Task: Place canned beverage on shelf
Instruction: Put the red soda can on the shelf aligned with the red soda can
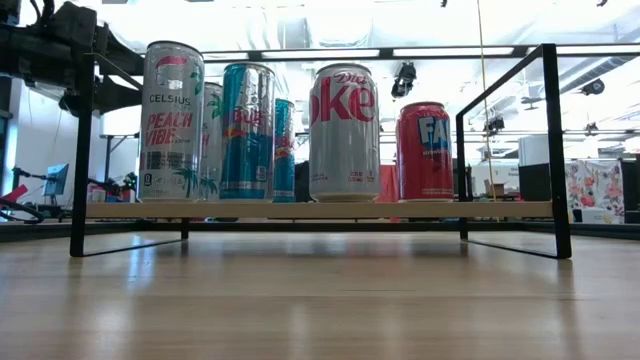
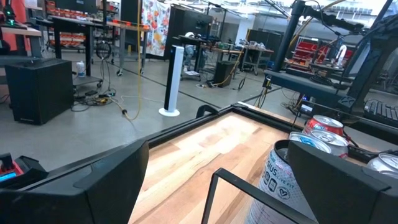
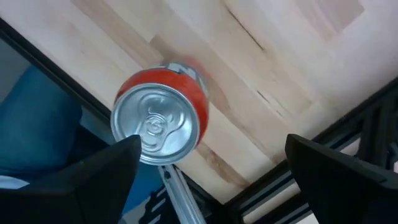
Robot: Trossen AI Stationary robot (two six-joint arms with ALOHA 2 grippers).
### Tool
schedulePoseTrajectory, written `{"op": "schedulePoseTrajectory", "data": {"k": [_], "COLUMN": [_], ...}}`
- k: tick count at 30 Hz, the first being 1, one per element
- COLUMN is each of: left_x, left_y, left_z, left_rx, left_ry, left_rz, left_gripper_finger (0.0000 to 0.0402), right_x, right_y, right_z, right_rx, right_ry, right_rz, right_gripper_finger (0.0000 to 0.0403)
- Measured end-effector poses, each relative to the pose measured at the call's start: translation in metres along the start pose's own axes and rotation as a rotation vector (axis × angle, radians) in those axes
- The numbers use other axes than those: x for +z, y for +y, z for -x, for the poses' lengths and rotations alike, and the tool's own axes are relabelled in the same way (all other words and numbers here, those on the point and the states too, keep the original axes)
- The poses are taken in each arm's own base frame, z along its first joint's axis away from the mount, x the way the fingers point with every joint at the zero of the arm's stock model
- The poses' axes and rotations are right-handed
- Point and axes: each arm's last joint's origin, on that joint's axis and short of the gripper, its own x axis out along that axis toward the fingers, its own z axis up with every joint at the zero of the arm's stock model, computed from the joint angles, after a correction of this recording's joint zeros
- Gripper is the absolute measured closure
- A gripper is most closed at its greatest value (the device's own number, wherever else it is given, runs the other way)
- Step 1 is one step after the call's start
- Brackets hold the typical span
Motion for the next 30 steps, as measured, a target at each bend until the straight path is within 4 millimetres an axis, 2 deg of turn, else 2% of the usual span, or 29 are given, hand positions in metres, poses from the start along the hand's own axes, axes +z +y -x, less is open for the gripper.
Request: {"op": "schedulePoseTrajectory", "data": {"k": [6, 21, 30], "left_x": [0.0, 0.0, 0.0], "left_y": [0.0, 0.0, 0.0], "left_z": [0.0, 0.0, 0.0], "left_rx": [0.0, 0.0, 0.0], "left_ry": [0.0, 0.0, 0.0], "left_rz": [0.0, 0.0, 0.0], "left_gripper_finger": [0.0033, 0.0033, 0.0033], "right_x": [-0.003, -0.007, -0.007], "right_y": [0.005, 0.016, 0.019], "right_z": [0.002, -0.021, -0.022], "right_rx": [0.074, 0.016, 0.036], "right_ry": [0.014, 0.0, -0.001], "right_rz": [0.034, 0.328, 0.431], "right_gripper_finger": [0.0019, 0.0019, 0.0019]}}
